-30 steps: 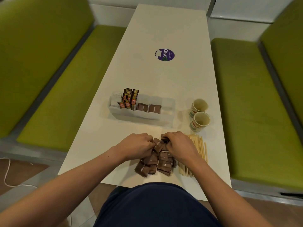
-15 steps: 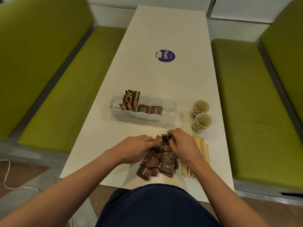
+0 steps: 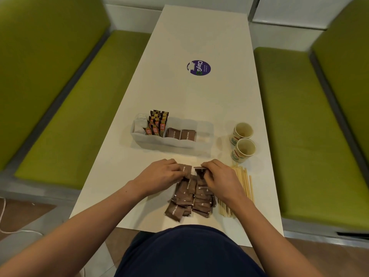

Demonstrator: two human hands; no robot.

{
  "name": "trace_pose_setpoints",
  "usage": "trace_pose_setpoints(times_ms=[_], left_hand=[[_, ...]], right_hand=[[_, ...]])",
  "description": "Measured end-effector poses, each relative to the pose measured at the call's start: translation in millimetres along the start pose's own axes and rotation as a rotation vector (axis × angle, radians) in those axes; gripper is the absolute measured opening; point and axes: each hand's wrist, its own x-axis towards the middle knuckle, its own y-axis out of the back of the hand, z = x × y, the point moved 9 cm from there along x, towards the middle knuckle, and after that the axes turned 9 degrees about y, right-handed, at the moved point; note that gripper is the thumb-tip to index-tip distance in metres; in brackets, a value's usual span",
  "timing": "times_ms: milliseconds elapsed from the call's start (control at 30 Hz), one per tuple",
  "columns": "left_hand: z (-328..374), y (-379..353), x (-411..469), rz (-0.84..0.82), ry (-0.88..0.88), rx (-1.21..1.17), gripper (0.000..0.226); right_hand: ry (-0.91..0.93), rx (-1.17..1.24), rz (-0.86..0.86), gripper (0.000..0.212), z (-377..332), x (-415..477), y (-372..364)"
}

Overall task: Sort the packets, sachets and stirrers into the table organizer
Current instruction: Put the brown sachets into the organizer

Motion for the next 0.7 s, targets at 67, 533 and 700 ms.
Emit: trace_pose_setpoints(times_ms=[67,533,700], left_hand=[[-8,18,2,0.075,0.077,-0.034,0.017],[-109,77,84,0.002,0.525,0.111,0.024],[-104,51,101,-0.155,0.428,0.278,0.011]], right_hand=[[0.014,0.018,0.053,0.026,-1,0,5],[0.061,0.23,0.474,0.018,-11,26,55],[-0.064,0.303,0.482,0.015,1,55,72]])
